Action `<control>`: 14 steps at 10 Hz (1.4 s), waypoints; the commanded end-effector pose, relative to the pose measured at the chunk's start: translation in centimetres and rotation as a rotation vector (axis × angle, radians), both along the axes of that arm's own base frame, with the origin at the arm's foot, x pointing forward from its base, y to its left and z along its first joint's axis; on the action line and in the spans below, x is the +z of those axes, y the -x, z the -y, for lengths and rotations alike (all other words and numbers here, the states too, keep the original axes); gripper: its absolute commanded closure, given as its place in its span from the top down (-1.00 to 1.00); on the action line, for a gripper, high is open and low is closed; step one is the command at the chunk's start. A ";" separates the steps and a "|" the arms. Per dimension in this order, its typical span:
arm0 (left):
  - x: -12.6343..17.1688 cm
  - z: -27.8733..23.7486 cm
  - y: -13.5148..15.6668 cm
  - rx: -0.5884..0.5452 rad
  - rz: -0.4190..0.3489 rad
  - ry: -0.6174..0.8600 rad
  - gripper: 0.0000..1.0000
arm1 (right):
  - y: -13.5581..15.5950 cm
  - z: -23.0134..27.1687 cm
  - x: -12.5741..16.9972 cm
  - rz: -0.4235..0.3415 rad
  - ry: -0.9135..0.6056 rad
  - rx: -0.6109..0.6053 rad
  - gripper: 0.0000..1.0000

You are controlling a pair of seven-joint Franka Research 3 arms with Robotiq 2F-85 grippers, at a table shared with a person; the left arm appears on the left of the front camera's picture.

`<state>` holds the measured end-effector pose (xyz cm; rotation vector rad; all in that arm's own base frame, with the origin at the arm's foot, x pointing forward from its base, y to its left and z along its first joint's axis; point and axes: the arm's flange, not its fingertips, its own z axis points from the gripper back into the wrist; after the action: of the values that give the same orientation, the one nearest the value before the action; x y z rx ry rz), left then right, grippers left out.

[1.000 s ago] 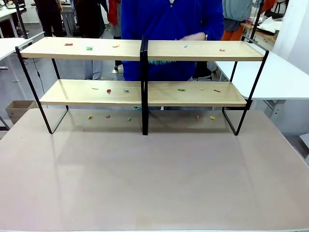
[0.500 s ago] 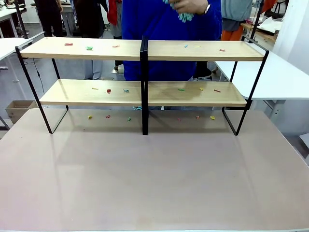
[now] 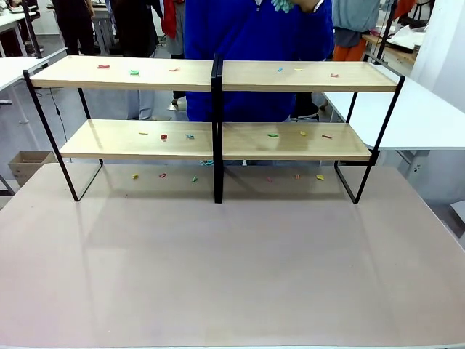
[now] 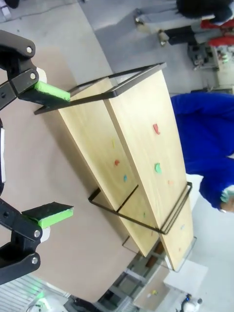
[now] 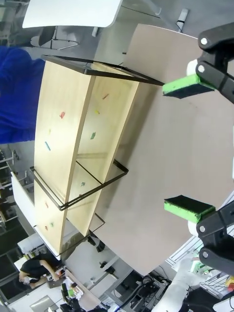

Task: Clean the shelves.
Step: Pick up the Duster when the human hands it over.

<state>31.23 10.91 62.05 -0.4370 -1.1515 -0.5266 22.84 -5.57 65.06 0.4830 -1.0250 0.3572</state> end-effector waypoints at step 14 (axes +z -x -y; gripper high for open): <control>0.3 0.9 -0.4 0.005 -0.036 -0.038 1.00 | -2.9 -1.5 -1.9 -0.035 -0.010 0.040 1.00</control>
<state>31.87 9.89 62.44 -0.4221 -1.1144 -0.5374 25.14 -4.58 63.76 0.5141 -0.9735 0.3775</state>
